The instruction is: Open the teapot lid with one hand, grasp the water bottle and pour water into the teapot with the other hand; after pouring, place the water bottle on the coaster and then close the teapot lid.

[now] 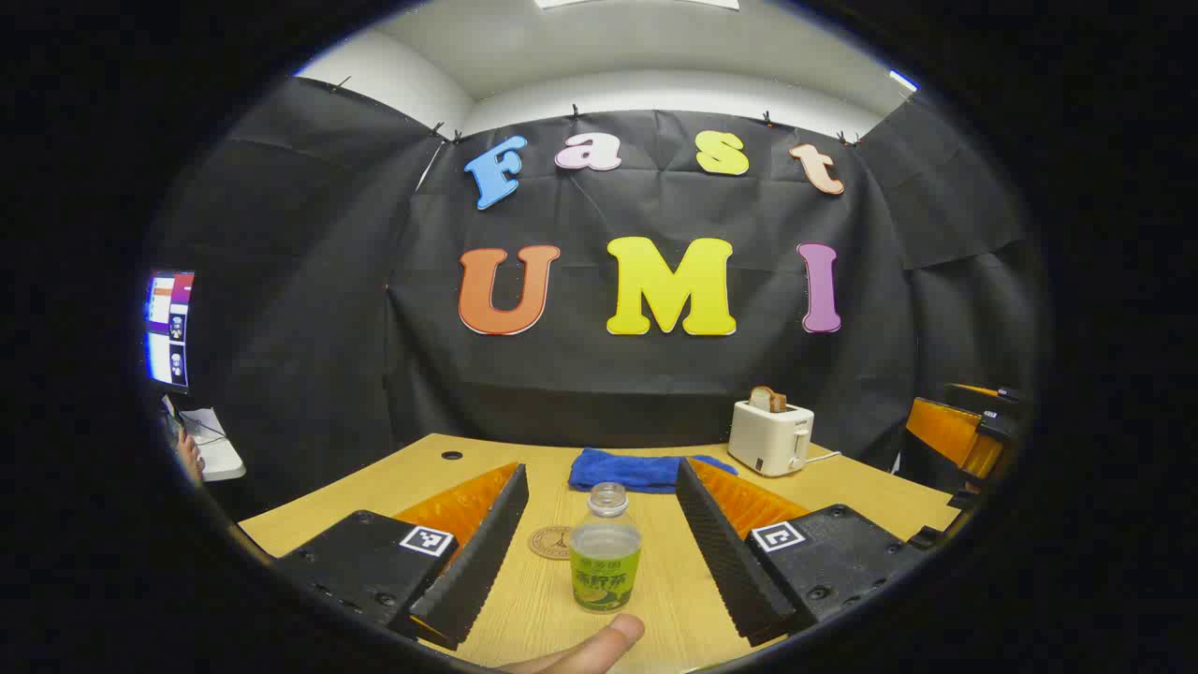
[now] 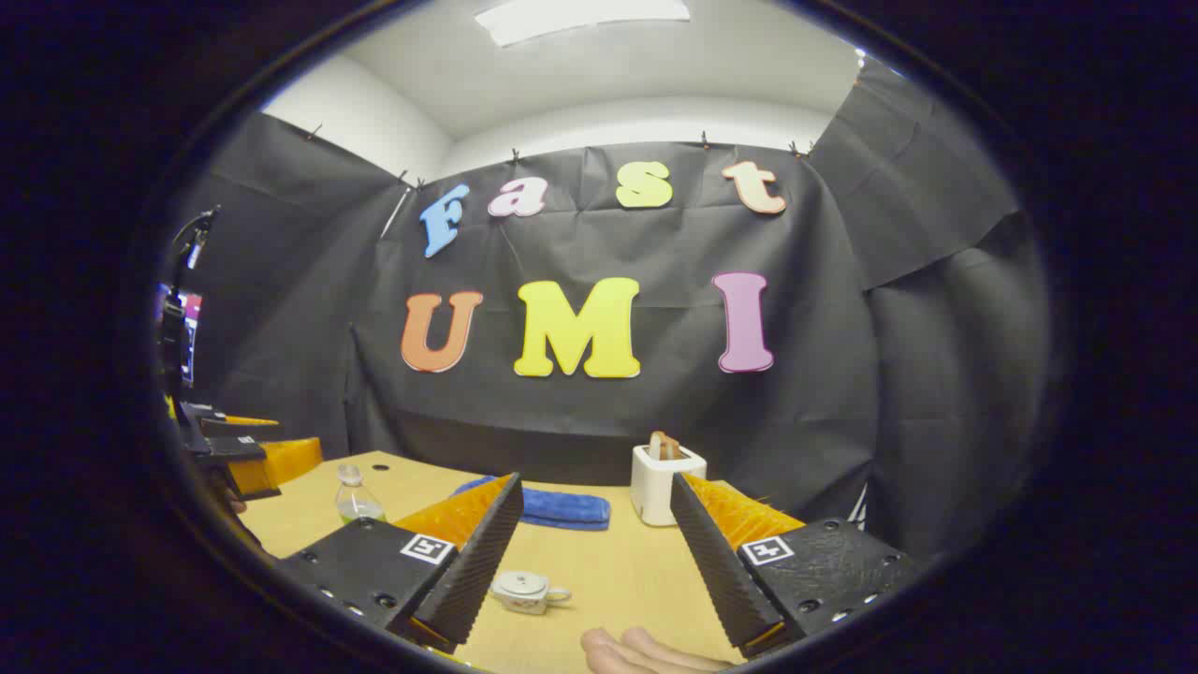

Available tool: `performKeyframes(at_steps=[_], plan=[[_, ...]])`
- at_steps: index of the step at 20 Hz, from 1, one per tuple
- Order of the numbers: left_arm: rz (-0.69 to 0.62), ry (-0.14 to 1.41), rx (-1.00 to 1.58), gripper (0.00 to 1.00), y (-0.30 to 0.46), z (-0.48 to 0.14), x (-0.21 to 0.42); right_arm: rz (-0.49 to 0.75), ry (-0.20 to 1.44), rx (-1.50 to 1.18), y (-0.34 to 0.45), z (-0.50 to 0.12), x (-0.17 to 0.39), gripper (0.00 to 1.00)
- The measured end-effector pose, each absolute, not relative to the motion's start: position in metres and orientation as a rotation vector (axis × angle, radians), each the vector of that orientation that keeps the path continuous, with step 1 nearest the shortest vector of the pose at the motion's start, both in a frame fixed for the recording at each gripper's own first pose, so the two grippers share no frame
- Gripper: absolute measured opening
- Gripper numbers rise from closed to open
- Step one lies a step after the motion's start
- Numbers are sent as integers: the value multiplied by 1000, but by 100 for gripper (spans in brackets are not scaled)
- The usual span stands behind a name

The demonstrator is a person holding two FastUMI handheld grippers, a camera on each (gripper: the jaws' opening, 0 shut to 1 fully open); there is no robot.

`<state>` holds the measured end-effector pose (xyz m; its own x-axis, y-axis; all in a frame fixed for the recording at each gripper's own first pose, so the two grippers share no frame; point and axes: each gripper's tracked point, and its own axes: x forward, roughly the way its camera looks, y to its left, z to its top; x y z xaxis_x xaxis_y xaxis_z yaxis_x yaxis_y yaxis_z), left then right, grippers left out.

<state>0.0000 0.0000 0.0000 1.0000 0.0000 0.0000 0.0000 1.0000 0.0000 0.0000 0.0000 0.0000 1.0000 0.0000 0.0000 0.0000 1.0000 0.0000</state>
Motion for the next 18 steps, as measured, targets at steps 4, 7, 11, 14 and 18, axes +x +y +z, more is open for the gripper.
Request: performKeyframes(at_steps=[4,7,11,14,18], plan=[[37,7,14,99,16,-9,-15,44,5,-2,20,-9,-11,95],[46,-1,43,99,17,-8,-22,40,20,23,21,-21,-10,95],[76,19,65,99,23,-13,-26,59,138,38,25,-60,-14,95],[45,43,78,99,12,-22,-29,39,168,53,17,-73,-14,95],[71,47,90,99,15,-30,-25,17,189,53,8,-87,-13,95]])
